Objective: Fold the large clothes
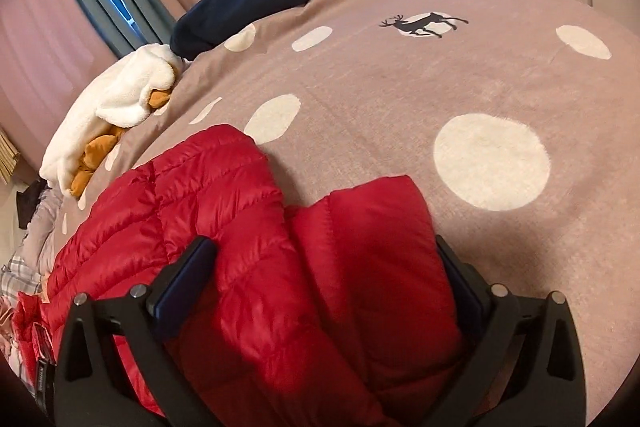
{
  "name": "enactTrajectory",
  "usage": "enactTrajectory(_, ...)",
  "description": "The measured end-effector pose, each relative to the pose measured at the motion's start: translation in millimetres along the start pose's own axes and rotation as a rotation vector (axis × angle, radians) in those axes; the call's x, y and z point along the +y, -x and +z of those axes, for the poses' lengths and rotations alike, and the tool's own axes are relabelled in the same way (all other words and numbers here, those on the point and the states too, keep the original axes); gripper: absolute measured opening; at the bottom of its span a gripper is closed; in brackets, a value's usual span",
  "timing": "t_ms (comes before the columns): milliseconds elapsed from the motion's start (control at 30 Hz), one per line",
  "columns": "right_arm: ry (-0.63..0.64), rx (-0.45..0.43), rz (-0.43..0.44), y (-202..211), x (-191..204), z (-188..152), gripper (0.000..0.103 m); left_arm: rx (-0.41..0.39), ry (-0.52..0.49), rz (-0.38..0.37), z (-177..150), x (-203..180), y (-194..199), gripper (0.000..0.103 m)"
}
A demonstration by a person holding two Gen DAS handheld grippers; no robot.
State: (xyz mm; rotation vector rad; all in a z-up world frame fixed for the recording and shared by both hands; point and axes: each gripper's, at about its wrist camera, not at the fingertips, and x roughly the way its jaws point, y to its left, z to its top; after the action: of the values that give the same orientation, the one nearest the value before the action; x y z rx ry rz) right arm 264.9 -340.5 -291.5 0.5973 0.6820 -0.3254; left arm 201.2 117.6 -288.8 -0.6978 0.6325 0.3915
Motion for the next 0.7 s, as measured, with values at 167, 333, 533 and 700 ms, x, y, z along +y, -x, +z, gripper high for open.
enactTrajectory(167, 0.007, -0.001, -0.01, -3.2, 2.6, 1.3, 0.103, 0.005, 0.004, -0.001, 5.7, 1.3, -2.5, 0.099)
enactTrajectory(333, 0.007, 0.014, -0.024, 2.0, 0.5, 5.7, 0.102, 0.017, -0.009, 0.034, 12.2, 0.9, 5.5, 0.099)
enactTrajectory(533, 0.072, -0.08, -0.056, 35.1, -1.4, 12.5, 0.102, -0.104, -0.169, 0.06, 24.6, 3.7, 40.3, 0.099)
enactTrajectory(700, 0.177, -0.11, -0.094, 47.4, -13.2, 13.6, 0.102, -0.11, -0.194, 0.057, 35.2, 26.1, 51.7, 0.099)
